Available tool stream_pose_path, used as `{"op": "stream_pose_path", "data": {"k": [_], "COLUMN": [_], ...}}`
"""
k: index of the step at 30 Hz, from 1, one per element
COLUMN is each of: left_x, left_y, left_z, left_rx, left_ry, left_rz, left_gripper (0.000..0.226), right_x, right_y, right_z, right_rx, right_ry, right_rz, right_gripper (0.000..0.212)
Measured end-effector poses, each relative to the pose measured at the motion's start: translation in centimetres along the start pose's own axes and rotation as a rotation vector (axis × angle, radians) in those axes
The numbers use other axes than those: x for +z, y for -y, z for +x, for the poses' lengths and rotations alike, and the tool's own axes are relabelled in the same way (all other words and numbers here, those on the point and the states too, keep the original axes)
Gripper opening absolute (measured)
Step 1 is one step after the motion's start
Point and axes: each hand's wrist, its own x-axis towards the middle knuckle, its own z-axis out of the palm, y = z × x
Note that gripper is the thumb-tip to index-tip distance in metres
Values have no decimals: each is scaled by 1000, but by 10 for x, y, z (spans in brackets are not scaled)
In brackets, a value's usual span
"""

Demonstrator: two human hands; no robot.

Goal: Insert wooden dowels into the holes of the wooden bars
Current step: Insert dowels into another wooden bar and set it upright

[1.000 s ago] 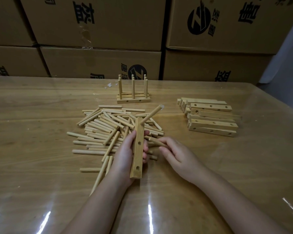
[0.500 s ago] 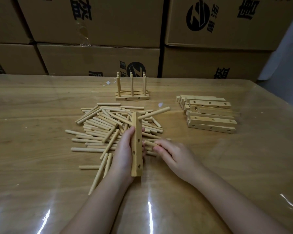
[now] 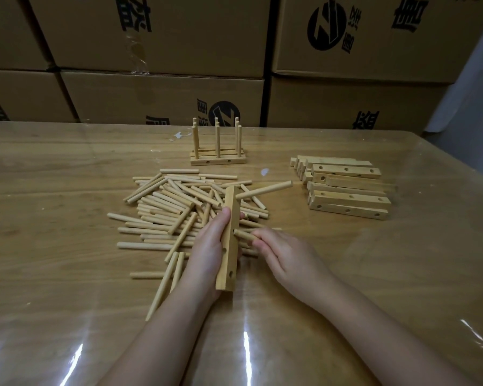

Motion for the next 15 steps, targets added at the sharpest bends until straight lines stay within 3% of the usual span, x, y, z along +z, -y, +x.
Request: {"op": "stream_pose_path", "data": {"k": [15], "left_x": [4], "left_y": [2], "left_z": [2], "left_rx": [86], "left_ry": [-98], "left_rz": [55], "left_gripper": [27], "right_x": [-13], "right_y": [8], "right_z": [3], "right_rx": [-61], "right_ry": [-54], "right_rz": [-254], "right_gripper": [20]}}
